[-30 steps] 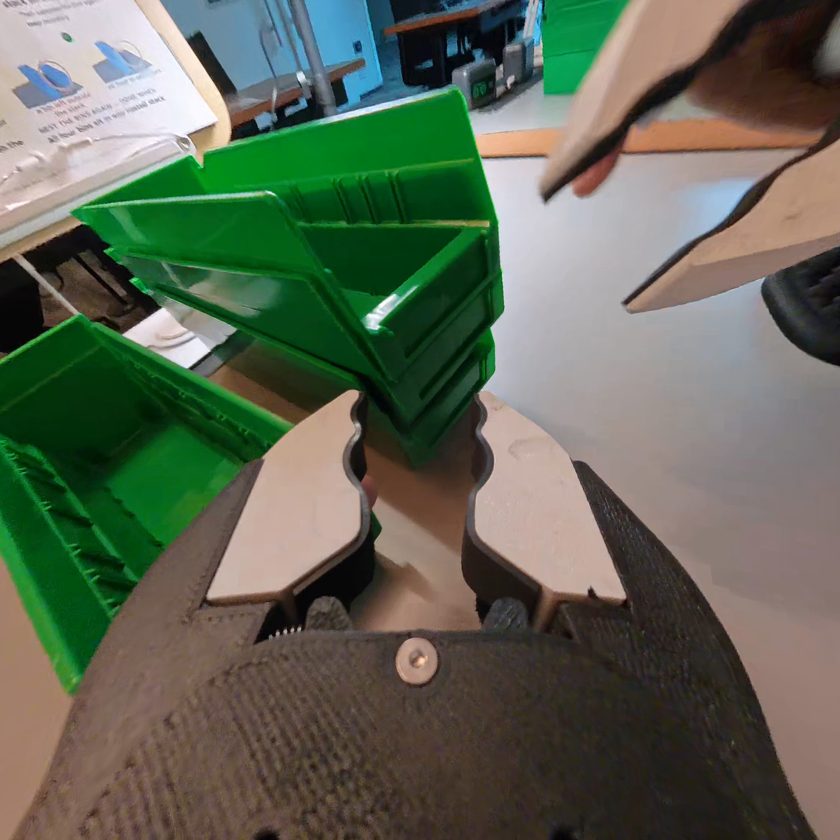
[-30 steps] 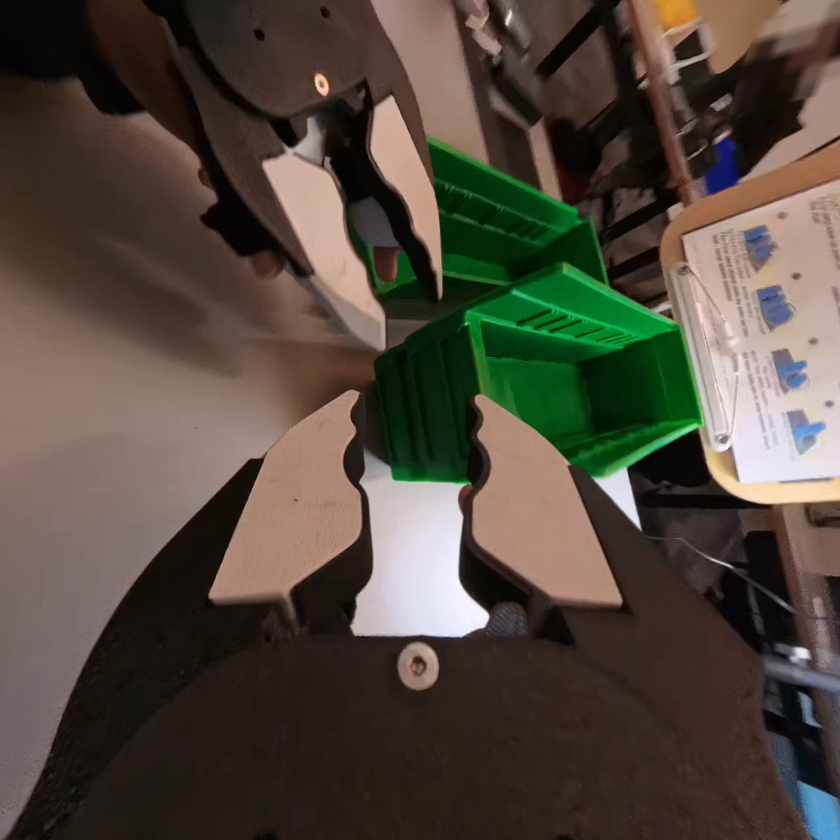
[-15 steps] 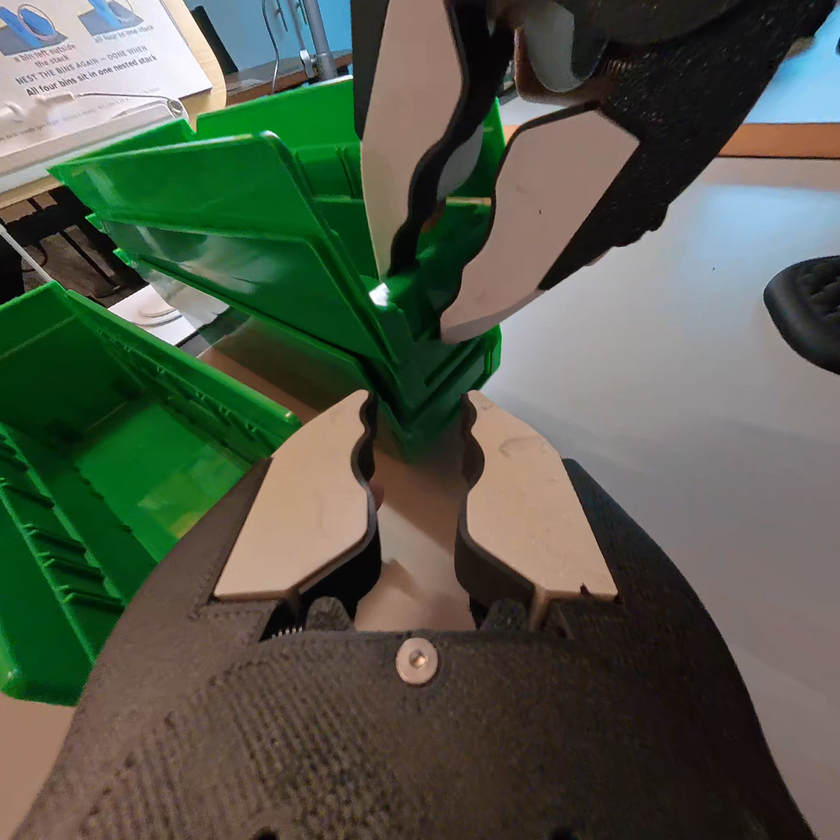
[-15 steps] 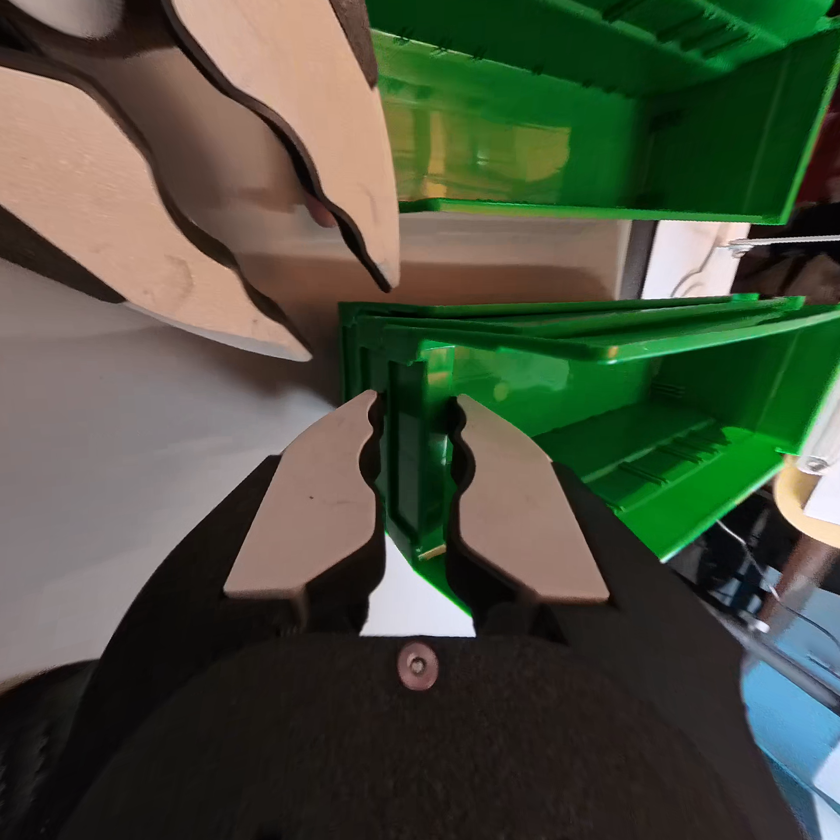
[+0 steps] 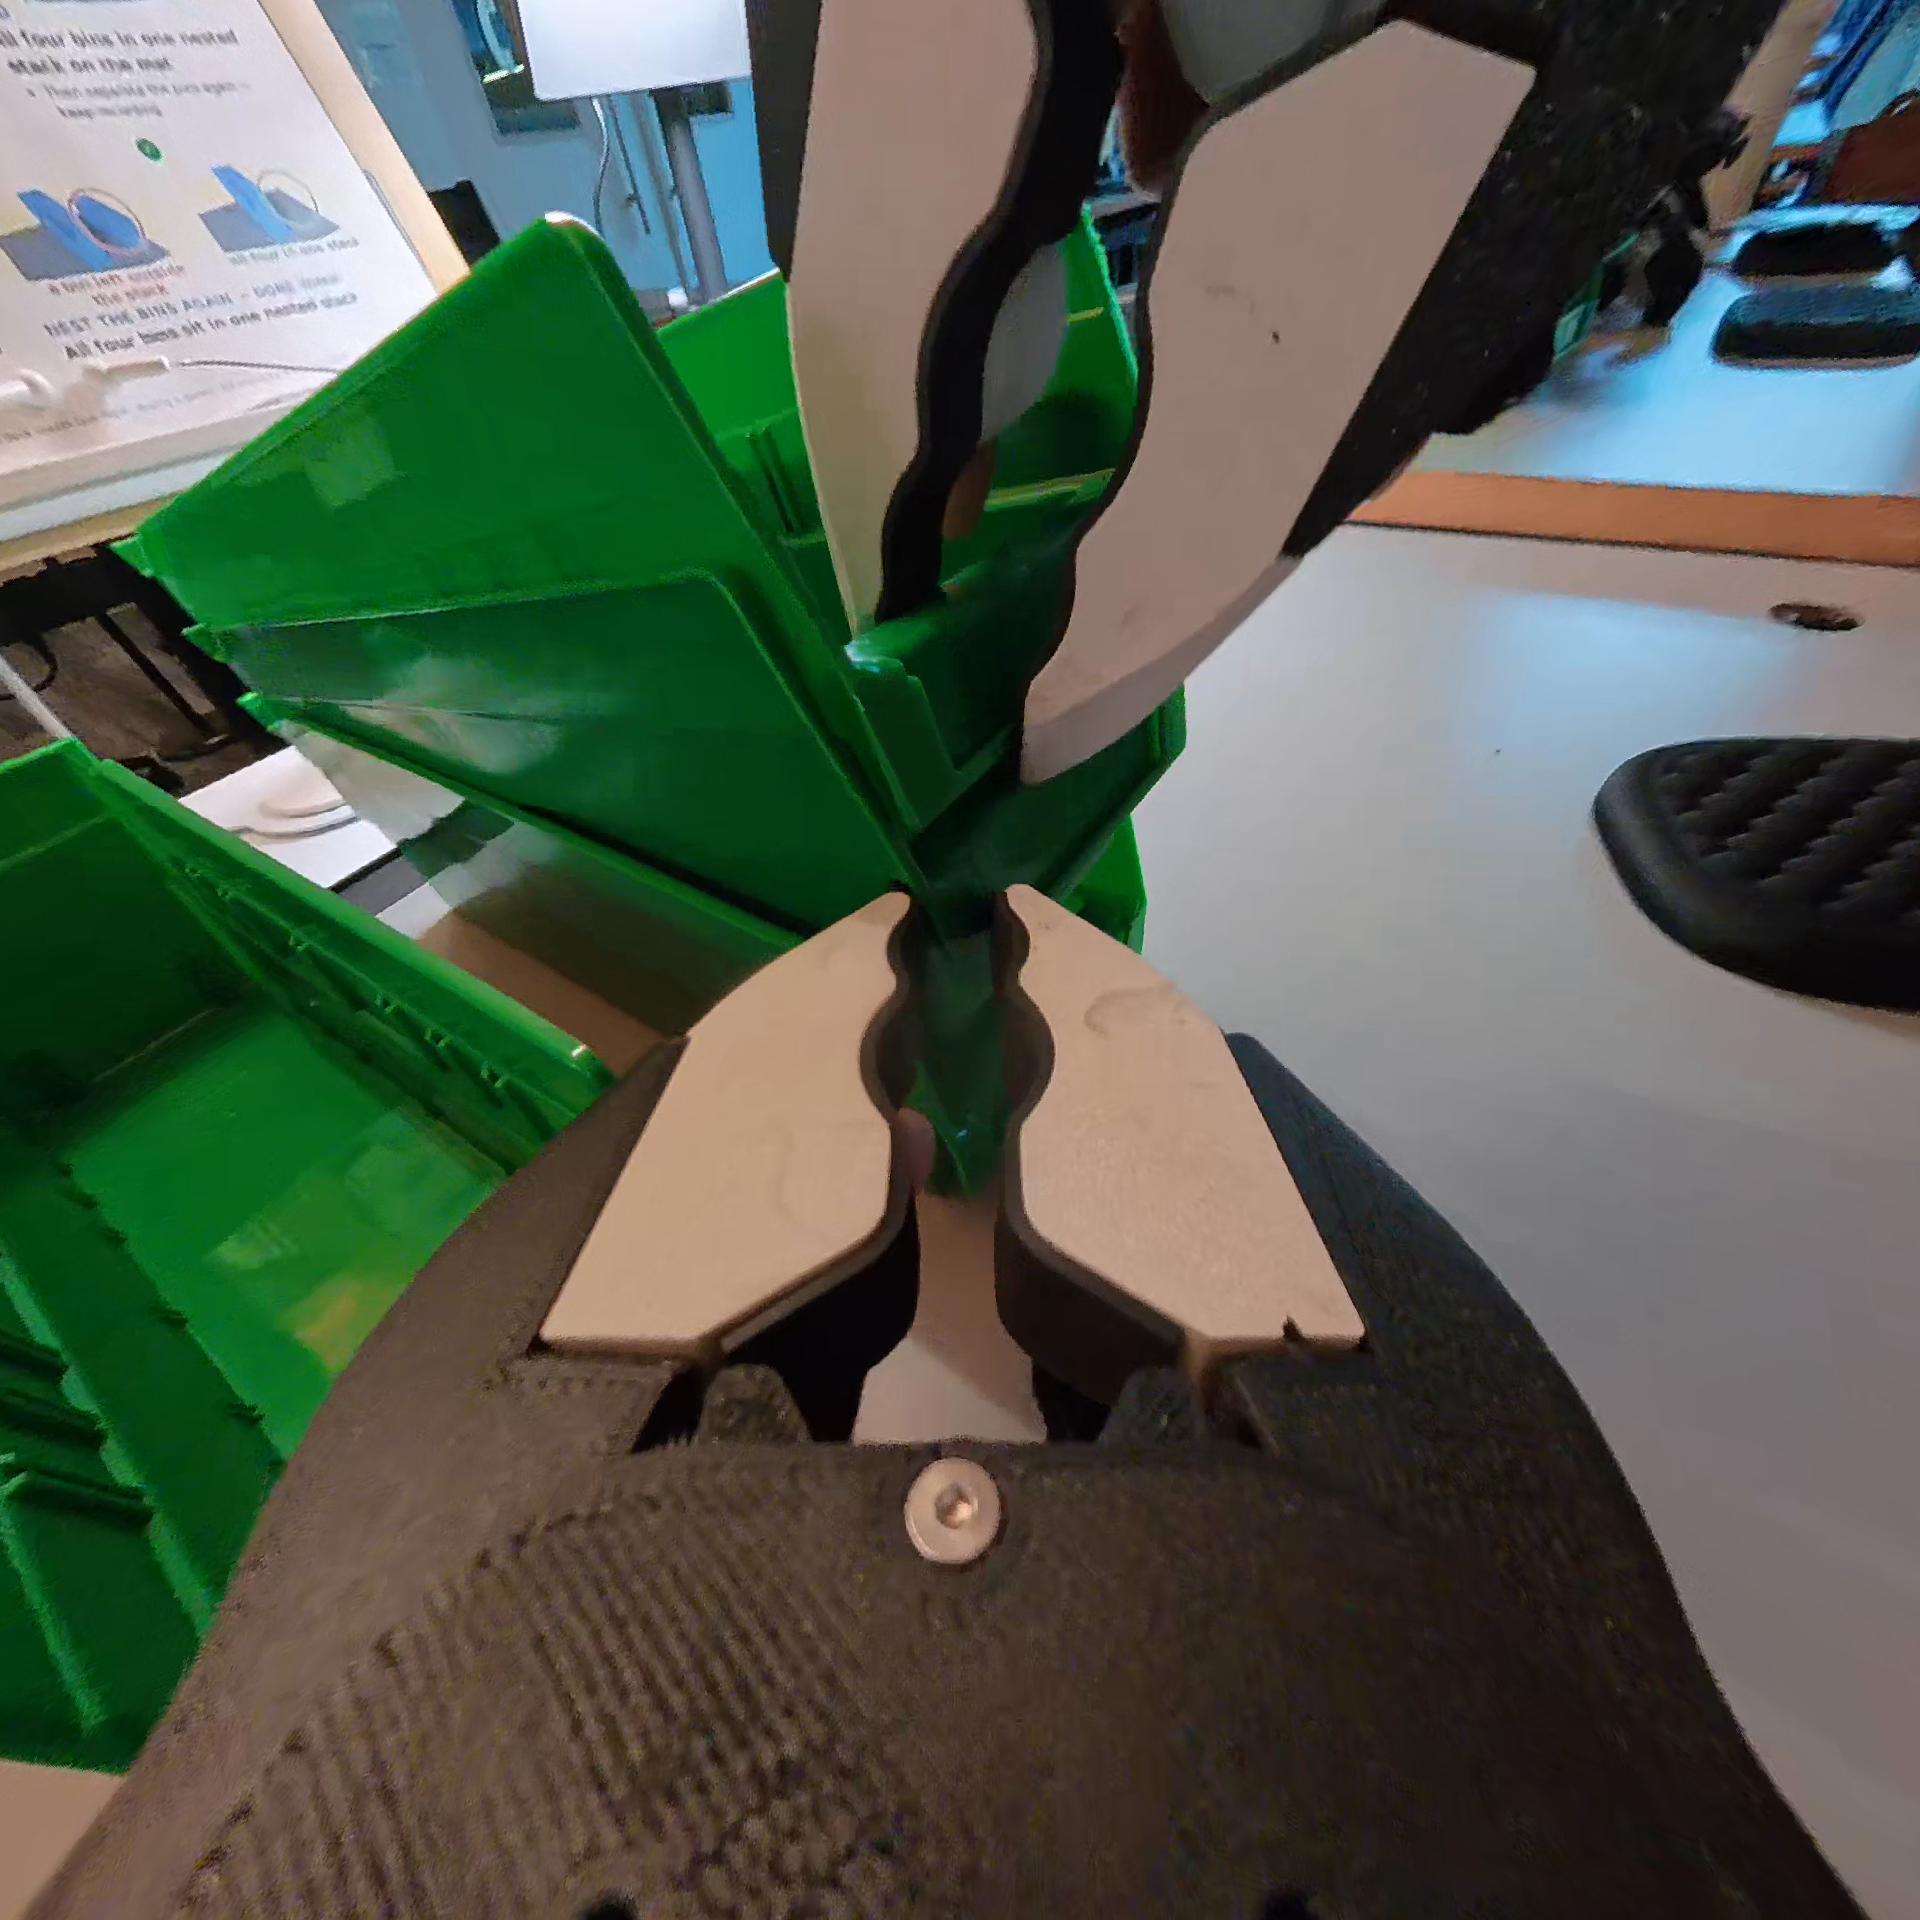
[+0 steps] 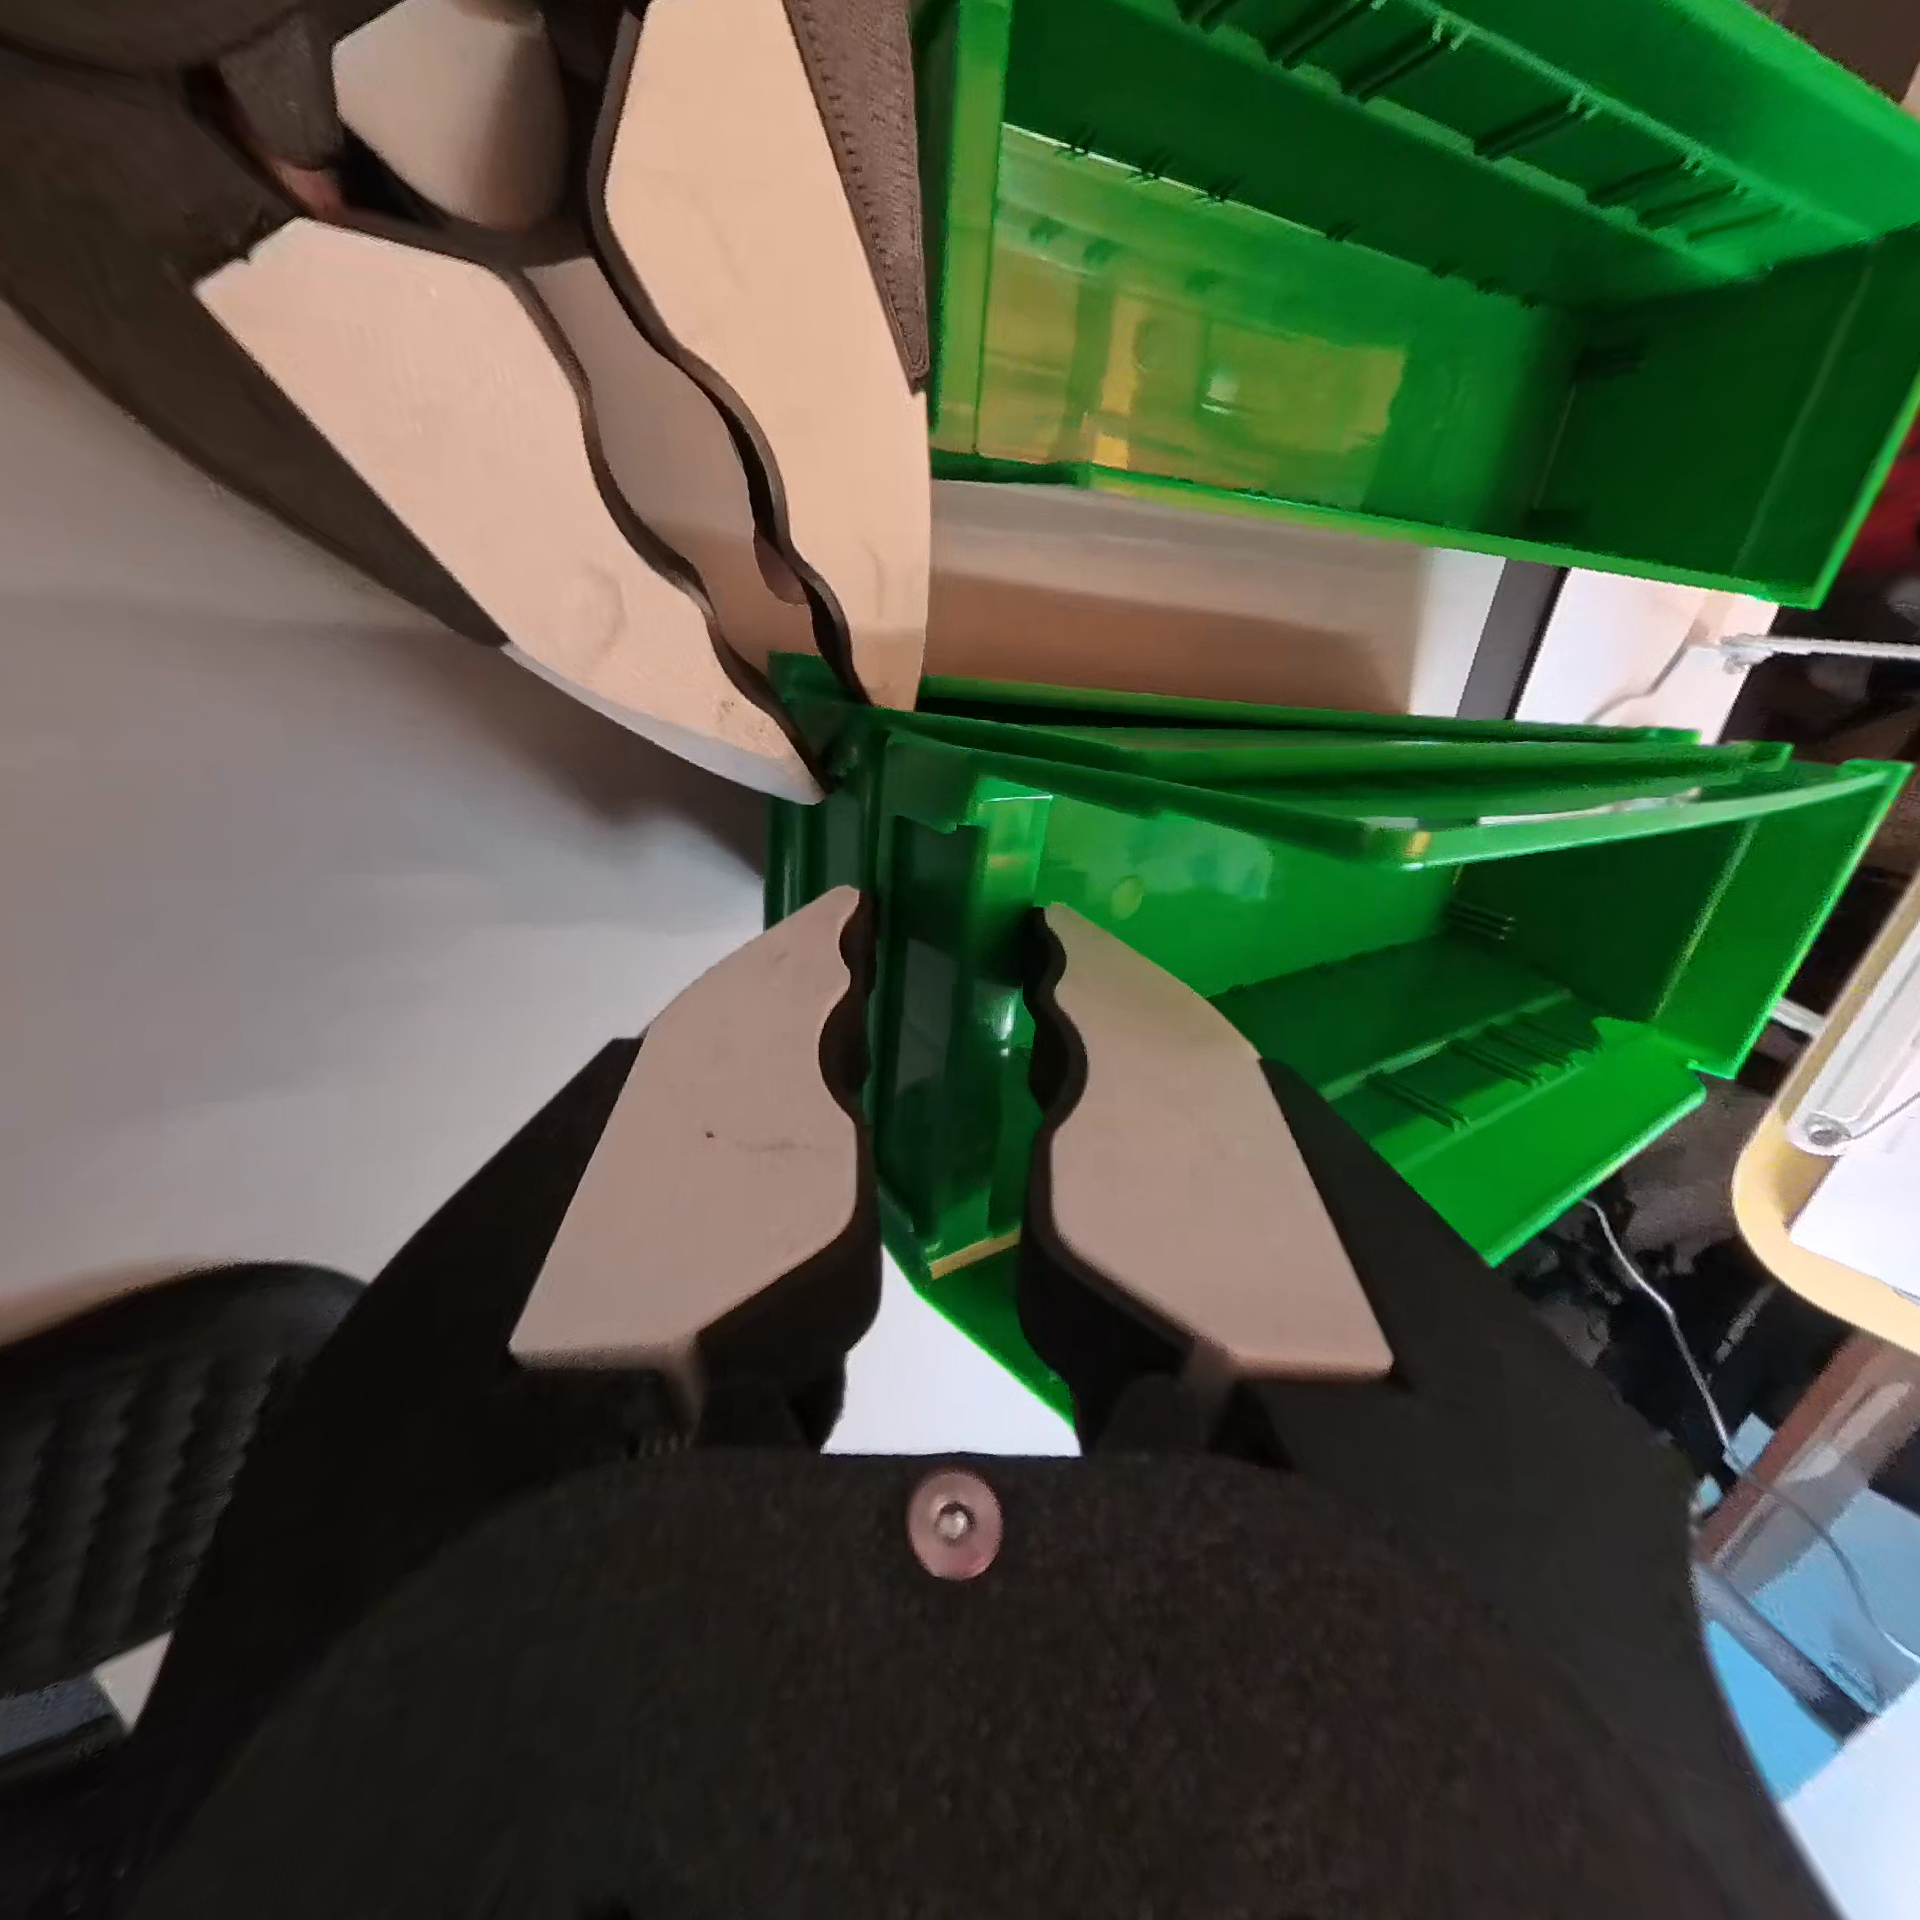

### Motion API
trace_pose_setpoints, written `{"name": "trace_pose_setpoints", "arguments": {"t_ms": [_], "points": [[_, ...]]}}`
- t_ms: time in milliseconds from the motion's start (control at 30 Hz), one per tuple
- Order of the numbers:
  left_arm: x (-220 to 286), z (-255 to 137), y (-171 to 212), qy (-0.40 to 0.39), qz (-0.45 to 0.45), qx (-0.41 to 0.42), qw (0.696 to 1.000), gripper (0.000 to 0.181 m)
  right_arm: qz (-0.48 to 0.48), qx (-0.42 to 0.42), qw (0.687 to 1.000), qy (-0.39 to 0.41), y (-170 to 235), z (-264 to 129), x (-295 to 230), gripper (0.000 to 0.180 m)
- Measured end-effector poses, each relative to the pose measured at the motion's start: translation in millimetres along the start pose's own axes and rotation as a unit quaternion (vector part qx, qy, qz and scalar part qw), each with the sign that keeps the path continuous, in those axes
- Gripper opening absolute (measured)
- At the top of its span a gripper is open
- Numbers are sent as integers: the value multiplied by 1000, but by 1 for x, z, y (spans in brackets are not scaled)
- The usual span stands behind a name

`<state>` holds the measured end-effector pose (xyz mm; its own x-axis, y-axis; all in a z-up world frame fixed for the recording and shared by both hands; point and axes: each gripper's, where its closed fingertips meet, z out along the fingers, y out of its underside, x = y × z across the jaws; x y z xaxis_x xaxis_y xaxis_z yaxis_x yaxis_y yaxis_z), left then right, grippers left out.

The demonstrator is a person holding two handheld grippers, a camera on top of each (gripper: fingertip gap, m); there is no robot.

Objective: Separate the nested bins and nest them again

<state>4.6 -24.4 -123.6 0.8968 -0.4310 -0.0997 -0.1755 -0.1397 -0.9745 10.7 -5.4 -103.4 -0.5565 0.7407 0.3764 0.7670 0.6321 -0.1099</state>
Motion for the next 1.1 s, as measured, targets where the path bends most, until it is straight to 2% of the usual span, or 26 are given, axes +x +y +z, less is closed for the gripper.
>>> {"name": "trace_pose_setpoints", "arguments": {"t_ms": [200, 433, 500, 533, 633, 833, 1000, 1100], "points": [[6, 2, -7, 16, -17, 21, 1000, 9, -13, -7, 1000, -27, 4, -9, 2, 26], [9, 7, -6, 27, -27, 25, 999, 8, -11, 34, 998, -42, 6, -16, 6, 26], [7, 14, 24, 25, -25, -37, 999, 8, 9, 67, 997, -38, 1, -37, 15, 27], [3, 12, 25, 17, -34, -9, 999, 8, 25, 100, 994, -32, -4, -55, 23, 27], [2, 5, 5, 10, -28, 13, 999, 8, -11, 59, 998, -3, 6, -72, 19, 28], [1, 13, 13, 7, -41, -15, 999, 9, 6, 98, 994, 44, 5, -103, 30, 28], [0, 12, 22, -2, -17, -31, 999, 11, 0, 78, 993, 93, 16, -128, 41, 29], [2, 8, 22, -1, -10, -36, 999, 22, 9, 72, 990, 123, 29, -144, 49, 29]]}}
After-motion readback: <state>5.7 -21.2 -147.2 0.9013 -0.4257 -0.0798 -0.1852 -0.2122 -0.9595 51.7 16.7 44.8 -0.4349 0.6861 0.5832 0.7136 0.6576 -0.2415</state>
